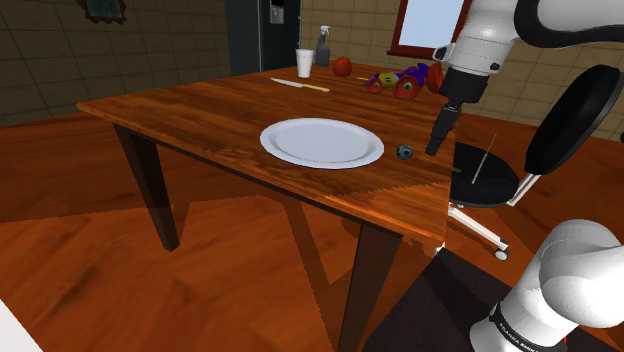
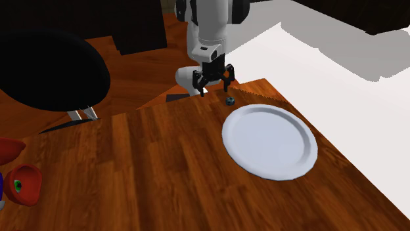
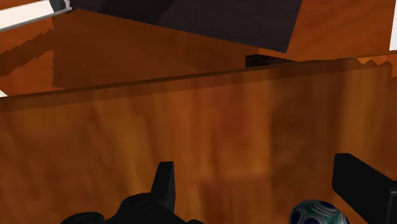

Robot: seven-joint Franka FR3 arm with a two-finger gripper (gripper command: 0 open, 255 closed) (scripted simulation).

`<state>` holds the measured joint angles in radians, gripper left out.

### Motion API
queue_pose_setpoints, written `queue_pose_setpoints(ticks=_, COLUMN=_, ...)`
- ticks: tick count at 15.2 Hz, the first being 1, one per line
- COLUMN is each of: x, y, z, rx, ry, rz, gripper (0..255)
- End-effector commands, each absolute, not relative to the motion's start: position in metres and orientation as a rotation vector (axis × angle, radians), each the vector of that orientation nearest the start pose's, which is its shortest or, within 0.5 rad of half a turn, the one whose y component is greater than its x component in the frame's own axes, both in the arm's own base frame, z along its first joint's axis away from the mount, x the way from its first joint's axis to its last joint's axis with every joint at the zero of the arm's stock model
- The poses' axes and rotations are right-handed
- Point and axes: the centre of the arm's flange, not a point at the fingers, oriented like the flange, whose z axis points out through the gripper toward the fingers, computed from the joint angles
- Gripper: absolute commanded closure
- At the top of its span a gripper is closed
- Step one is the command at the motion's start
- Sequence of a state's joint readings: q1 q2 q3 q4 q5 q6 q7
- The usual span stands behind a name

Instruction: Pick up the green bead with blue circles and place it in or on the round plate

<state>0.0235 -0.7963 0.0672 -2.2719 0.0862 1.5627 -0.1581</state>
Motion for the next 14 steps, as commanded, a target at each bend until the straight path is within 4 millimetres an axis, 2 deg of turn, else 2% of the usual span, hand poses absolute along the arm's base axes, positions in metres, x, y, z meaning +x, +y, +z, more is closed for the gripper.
queue_pose_setpoints(ticks=1, x=0.301, y=0.045, z=0.632, rx=-3.083, ry=-0.364, rz=-0.136, gripper=0)
queue_pose_setpoints(ticks=7, x=0.337, y=0.081, z=0.663, rx=-2.992, ry=-0.076, rz=-0.216, gripper=0)
queue_pose_setpoints(ticks=14, x=0.342, y=0.087, z=0.627, rx=-2.992, ry=-0.076, rz=-0.216, gripper=0)
